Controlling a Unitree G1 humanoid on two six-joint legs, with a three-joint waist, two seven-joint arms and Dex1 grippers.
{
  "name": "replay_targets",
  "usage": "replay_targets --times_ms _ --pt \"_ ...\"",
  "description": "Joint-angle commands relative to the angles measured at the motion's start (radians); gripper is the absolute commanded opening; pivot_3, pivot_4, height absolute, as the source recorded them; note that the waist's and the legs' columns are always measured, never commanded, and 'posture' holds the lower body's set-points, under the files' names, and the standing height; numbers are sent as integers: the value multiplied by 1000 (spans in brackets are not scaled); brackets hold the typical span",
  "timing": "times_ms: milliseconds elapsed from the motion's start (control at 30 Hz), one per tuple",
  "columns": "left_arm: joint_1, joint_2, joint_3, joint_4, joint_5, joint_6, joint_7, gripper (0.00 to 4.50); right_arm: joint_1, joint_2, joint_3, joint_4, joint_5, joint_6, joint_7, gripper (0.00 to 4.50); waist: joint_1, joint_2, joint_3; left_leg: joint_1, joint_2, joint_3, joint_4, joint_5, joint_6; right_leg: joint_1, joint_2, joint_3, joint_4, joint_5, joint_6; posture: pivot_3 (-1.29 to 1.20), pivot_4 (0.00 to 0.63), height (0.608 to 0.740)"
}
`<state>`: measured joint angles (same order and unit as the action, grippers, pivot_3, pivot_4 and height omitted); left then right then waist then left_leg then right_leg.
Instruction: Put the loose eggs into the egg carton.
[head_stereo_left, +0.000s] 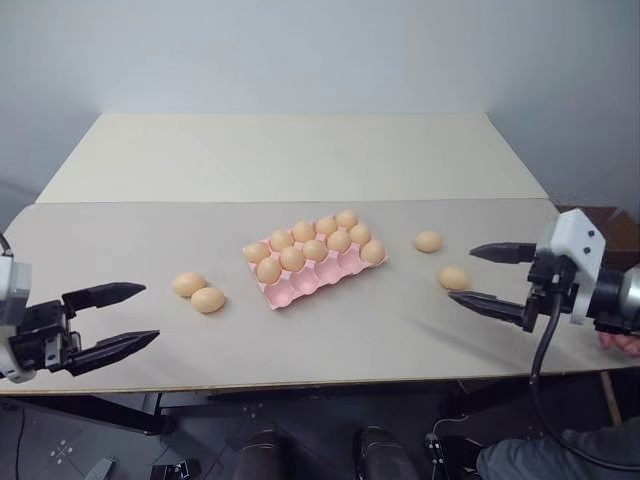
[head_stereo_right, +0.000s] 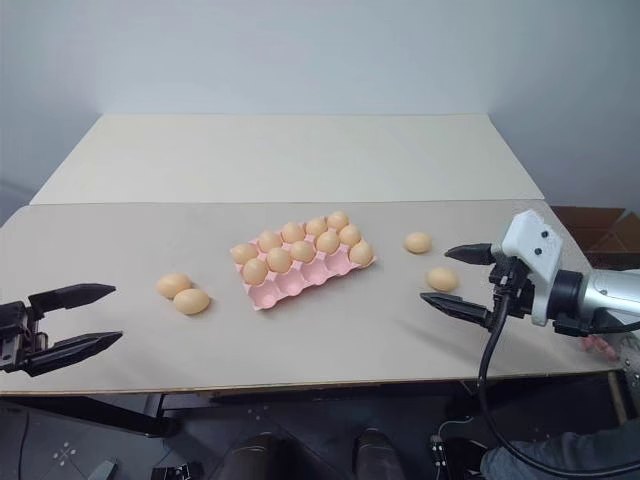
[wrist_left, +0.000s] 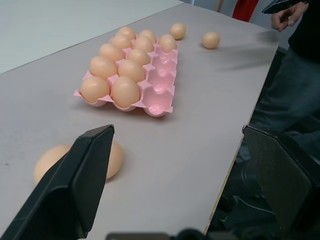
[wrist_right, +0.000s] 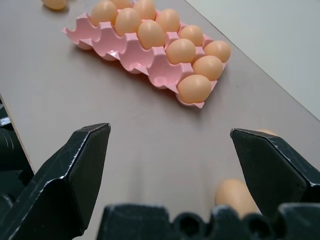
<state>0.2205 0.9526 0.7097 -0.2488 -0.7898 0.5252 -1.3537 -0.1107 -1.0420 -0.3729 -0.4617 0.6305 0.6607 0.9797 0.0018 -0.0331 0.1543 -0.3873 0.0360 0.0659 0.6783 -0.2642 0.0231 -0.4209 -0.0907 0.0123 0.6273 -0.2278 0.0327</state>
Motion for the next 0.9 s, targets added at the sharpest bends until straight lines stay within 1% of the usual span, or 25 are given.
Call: replay_targets --times_ms 33,167,267,500,600,633,733,867,900 --pt "-20 -12 -24 -3 9 -37 4 4477 -7 -3 -37 -12 -5 -17 -12 4500 1 0 0 0 0 0 0 0 0 0 0 0 0 0 0 0 150 740" --pt "-58 -9 -50 0 1 -38 11 4477 -10 9 -32 -22 -15 -7 -47 4500 1 0 0 -1 0 0 0 0 0 0 0 0 0 1 2 0 150 740" --pt "-99 7 -74 6 -1 -32 10 4477 -43 8 -7 -3 -24 -3 -67 4500 1 0 0 0 0 0 0 0 0 0 0 0 0 1 2 0 150 740" --pt "-105 9 -88 2 0 -28 -4 4477 -144 -4 133 81 -137 -21 -100 4500 -11 0 0 0 0 0 0 0 0 -1 0 0 0 1 2 0 150 740" --pt "-116 7 -106 -4 -16 -14 -7 4477 -176 -10 203 161 -197 -46 -79 4500 -13 0 0 0 0 0 0 0 0 0 0 0 0 1 2 0 150 740" --pt "-120 16 -112 -2 -18 -10 -17 4477 -198 -3 257 208 -247 -75 -79 4500 -14 0 0 0 0 0 0 0 0 0 0 0 0 2 2 0 150 740" --pt "-128 26 -115 11 -10 -17 -26 4477 -279 48 394 363 -360 -133 -78 4500 -14 0 0 0 0 2 0 0 0 0 0 0 0 2 2 0 150 740" --pt "-120 22 -104 1 -12 -14 -20 4477 -375 114 488 543 -453 -157 -76 4500 -17 0 0 -1 0 5 0 0 0 -1 0 0 1 2 2 0 150 740" --pt "-112 20 -98 -6 -14 -13 -20 4498 -388 123 507 577 -481 -170 -80 4319 -17 0 0 -1 0 5 0 0 0 -1 0 1 1 2 2 0 150 740"
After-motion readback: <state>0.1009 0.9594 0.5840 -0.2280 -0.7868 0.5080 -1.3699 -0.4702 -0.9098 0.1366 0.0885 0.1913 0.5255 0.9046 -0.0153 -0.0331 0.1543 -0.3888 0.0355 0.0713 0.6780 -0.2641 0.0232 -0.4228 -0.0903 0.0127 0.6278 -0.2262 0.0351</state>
